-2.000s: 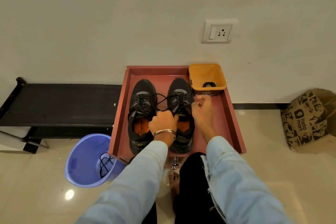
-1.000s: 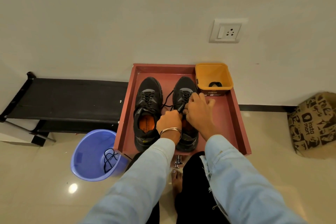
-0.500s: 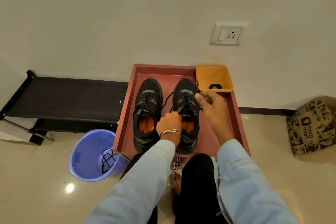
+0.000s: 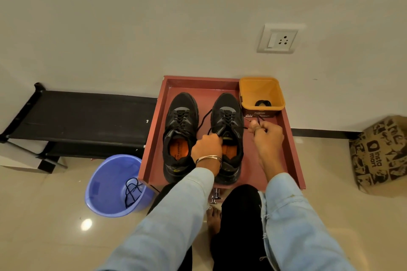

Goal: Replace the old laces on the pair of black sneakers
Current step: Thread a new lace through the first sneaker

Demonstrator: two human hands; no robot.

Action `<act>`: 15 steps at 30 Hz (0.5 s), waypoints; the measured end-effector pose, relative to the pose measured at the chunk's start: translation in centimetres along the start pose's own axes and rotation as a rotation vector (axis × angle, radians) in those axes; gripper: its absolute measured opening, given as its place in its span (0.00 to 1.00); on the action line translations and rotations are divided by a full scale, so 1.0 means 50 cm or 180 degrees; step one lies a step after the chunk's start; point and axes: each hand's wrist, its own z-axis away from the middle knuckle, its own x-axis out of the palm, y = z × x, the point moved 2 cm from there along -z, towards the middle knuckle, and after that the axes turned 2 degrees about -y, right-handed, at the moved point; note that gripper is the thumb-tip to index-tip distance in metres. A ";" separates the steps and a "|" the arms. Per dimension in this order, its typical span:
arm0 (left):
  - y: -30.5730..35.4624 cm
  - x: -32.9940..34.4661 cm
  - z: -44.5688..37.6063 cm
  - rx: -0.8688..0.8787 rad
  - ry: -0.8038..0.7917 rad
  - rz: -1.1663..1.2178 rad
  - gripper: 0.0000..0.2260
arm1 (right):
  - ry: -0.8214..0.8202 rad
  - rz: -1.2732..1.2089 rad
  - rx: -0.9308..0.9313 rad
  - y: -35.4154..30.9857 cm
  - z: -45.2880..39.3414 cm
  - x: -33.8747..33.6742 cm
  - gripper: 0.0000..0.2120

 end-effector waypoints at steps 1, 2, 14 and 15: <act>0.000 0.000 0.000 0.0008 -0.0008 0.0006 0.16 | -0.0022 0.0354 0.0016 0.007 -0.011 -0.014 0.17; 0.000 0.000 -0.001 0.0018 -0.0020 0.0009 0.16 | -0.0099 0.0765 0.0044 0.013 -0.021 -0.025 0.19; 0.047 -0.058 -0.034 0.1303 0.0730 -0.0499 0.15 | -0.1017 0.2526 -0.0628 -0.016 0.032 0.035 0.12; 0.054 -0.054 -0.043 0.1457 0.0714 -0.0706 0.14 | -0.1078 0.2625 -0.0613 -0.005 0.036 0.050 0.14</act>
